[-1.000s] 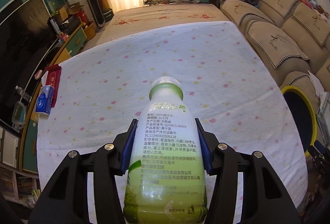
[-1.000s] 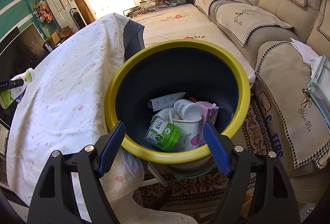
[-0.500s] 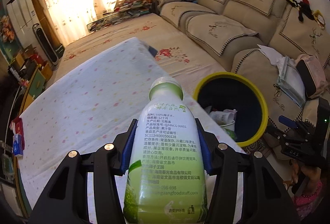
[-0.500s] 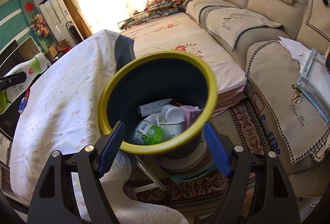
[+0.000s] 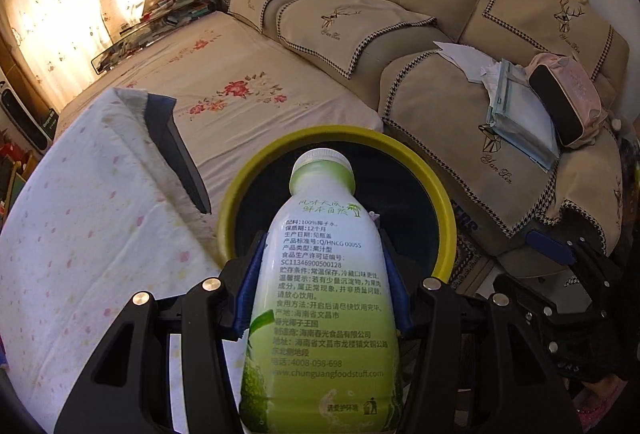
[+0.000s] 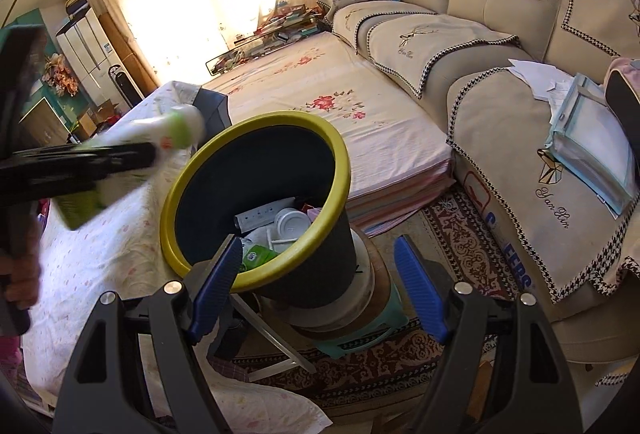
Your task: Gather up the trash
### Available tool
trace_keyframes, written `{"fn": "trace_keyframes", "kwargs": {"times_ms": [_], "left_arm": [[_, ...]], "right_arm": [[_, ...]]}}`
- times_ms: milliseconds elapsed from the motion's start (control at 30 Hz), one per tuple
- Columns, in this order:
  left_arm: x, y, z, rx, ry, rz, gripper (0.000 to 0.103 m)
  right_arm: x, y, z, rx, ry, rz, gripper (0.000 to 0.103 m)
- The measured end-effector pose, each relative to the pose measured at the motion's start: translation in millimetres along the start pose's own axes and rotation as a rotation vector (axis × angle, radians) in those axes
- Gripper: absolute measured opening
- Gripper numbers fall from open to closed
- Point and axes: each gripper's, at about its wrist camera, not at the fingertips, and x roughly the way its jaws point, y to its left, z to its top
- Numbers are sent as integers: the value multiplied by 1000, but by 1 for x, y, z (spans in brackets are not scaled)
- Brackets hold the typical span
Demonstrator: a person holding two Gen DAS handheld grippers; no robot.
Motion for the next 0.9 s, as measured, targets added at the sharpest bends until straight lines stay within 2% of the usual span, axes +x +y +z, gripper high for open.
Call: {"fn": "trace_keyframes", "kwargs": {"times_ms": [67,133,167,267,367,433,567,700,900], "left_arm": [[18,-1,4,-3,15,-2,53],[29,2,7,-24,-1,27,70],[31,4,8,-31,-22,34,73],[17,17,4,-73,-71,29,75],[-15,36,-8,-110,-134,29,78],[-47,46,-26,-122,-208,52,90],[-116,65,-78,-156,-340,123,98],[-174,87,-136,-248,-428,203,98],[-240,115,-222,-387,-520,344,98]], "right_arm": [[1,0,0,1,3,1,75],[2,1,0,0,8,3,75],[2,1,0,-1,10,4,75],[2,6,-2,-10,15,10,75],[2,15,-3,-29,22,12,75],[1,24,-5,-47,26,15,76],[-4,48,-9,-103,21,33,77],[-11,80,-14,-176,9,49,79],[-25,121,-22,-269,-12,80,81]]}}
